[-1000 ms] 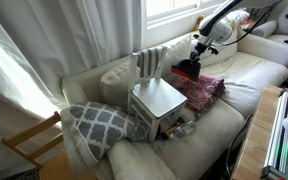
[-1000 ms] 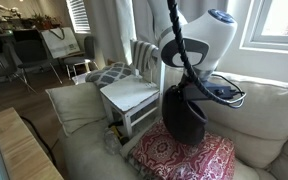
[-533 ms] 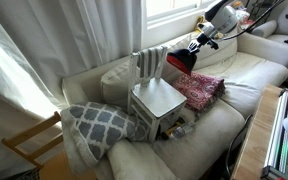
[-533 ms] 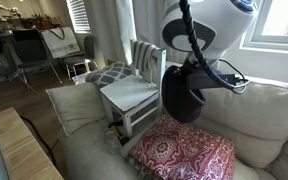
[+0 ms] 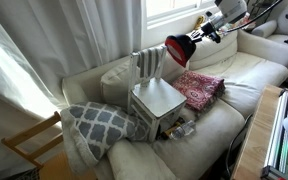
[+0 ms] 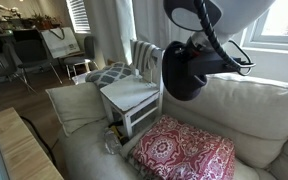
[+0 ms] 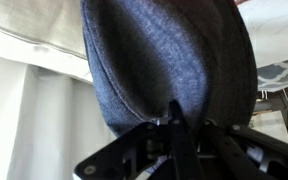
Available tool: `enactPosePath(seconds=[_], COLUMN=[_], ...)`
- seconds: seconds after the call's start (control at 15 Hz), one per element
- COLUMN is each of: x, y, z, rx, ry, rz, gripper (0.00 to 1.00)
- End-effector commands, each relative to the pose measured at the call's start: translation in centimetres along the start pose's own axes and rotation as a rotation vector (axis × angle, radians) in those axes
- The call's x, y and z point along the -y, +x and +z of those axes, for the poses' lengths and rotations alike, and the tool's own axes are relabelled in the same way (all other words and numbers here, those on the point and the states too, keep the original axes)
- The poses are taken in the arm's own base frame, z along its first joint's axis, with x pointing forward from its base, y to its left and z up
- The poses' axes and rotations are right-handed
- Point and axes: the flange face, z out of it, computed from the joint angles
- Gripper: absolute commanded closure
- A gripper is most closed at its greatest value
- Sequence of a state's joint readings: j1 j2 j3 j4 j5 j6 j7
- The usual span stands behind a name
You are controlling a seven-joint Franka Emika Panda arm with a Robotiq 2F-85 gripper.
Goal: Lift the black and red hats, hang the red hat on the chair and put the black hat on the chair seat
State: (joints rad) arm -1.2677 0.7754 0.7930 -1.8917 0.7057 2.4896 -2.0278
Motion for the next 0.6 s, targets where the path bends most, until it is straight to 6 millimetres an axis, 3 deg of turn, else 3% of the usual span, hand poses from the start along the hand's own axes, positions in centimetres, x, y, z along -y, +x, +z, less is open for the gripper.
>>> enactPosePath(seconds=[0.0,0.53], x=[1.4,5.4], y=[0.8,3.2], z=[-1.2,1.6], rx=[-0.120,-0.185], ry=[0.035,0.106], rz=[-0.016,-0.054], gripper=[0.98,0.98])
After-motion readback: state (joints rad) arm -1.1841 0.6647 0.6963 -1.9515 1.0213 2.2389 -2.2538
